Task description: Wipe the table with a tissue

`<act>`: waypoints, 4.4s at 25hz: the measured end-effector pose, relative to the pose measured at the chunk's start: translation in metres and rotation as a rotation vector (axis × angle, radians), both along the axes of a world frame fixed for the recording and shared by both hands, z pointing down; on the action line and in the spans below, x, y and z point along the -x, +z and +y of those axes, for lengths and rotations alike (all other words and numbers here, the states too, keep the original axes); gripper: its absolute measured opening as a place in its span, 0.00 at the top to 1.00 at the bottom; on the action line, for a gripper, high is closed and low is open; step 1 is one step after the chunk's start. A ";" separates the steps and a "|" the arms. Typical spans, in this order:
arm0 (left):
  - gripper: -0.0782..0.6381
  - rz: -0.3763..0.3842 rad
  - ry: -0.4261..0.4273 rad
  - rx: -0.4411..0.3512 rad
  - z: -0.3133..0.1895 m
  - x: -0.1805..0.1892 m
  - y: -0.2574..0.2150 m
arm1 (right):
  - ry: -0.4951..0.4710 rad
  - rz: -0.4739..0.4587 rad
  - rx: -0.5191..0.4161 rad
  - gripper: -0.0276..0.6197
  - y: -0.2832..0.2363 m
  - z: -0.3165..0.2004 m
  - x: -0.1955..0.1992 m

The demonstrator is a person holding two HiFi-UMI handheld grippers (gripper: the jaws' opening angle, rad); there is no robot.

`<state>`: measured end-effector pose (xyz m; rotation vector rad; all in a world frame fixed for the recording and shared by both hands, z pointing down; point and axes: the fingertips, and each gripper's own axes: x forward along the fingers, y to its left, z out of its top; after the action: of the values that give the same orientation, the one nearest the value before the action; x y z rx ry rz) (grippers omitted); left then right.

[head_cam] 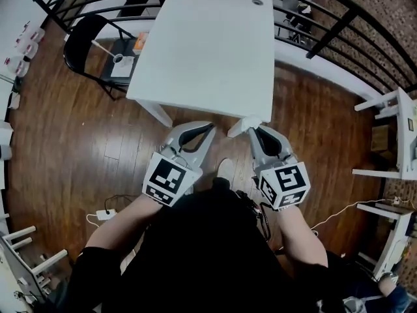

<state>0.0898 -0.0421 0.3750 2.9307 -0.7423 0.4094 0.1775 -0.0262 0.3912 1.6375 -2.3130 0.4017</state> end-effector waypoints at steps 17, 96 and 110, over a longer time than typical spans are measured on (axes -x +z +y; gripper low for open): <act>0.87 -0.119 -0.203 0.098 -0.058 -0.046 0.056 | -0.233 0.030 0.181 0.95 0.087 -0.095 -0.035; 0.87 -0.188 -0.226 0.239 -0.170 -0.009 0.126 | -0.340 0.067 0.416 0.95 0.188 -0.229 0.026; 0.87 -0.147 -0.247 0.135 -0.125 -0.013 0.090 | -0.258 0.038 0.264 0.95 0.124 -0.171 -0.002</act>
<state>0.1027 -0.1673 0.4650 2.6623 -1.0371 0.6276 0.1800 -0.1975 0.5157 1.1975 -2.2895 0.5826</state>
